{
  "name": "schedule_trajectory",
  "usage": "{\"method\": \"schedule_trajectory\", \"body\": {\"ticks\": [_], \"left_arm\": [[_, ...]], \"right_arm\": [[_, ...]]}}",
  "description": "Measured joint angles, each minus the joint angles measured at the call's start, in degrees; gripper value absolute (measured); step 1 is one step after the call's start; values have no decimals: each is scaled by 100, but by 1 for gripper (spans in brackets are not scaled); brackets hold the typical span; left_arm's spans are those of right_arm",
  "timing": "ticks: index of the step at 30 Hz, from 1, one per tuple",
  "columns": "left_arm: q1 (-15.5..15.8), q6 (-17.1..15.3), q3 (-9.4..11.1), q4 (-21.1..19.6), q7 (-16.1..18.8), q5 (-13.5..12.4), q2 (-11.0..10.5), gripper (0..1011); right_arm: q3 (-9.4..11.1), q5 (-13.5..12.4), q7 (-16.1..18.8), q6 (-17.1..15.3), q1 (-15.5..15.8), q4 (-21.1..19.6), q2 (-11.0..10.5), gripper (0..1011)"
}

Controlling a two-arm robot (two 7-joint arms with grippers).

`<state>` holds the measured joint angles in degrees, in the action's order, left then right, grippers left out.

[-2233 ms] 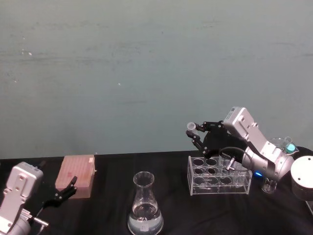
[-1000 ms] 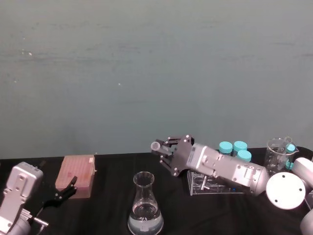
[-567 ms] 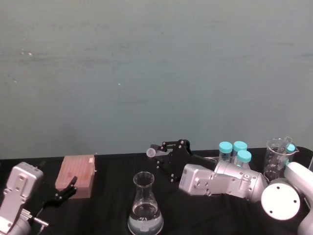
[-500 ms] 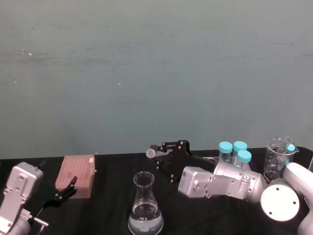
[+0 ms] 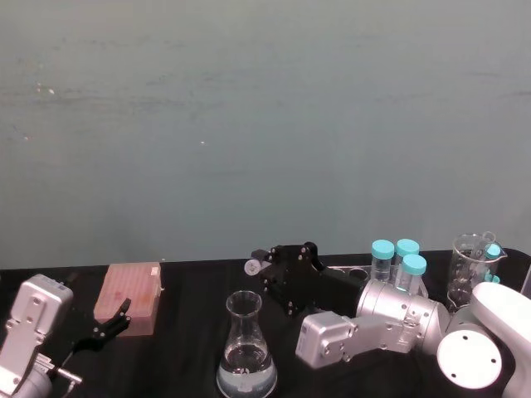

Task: Pour the liquid from the test tube into the beaker using one hand.

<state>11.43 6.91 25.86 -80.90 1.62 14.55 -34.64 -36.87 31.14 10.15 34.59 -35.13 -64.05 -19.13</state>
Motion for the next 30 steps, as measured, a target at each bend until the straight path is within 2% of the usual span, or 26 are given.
{"method": "schedule_trajectory", "body": {"ticks": [3, 8, 30], "left_arm": [[0, 0, 0, 0, 0, 0, 0, 1000], [0, 0, 0, 0, 0, 0, 0, 1000], [0, 0, 0, 0, 0, 0, 0, 1000]], "right_arm": [[-48, 226, -205, 63, -10, 34, -5, 211], [-102, 444, -389, 101, -32, 81, -14, 211], [-396, 1161, -1012, 128, -170, 255, -100, 211]]}}
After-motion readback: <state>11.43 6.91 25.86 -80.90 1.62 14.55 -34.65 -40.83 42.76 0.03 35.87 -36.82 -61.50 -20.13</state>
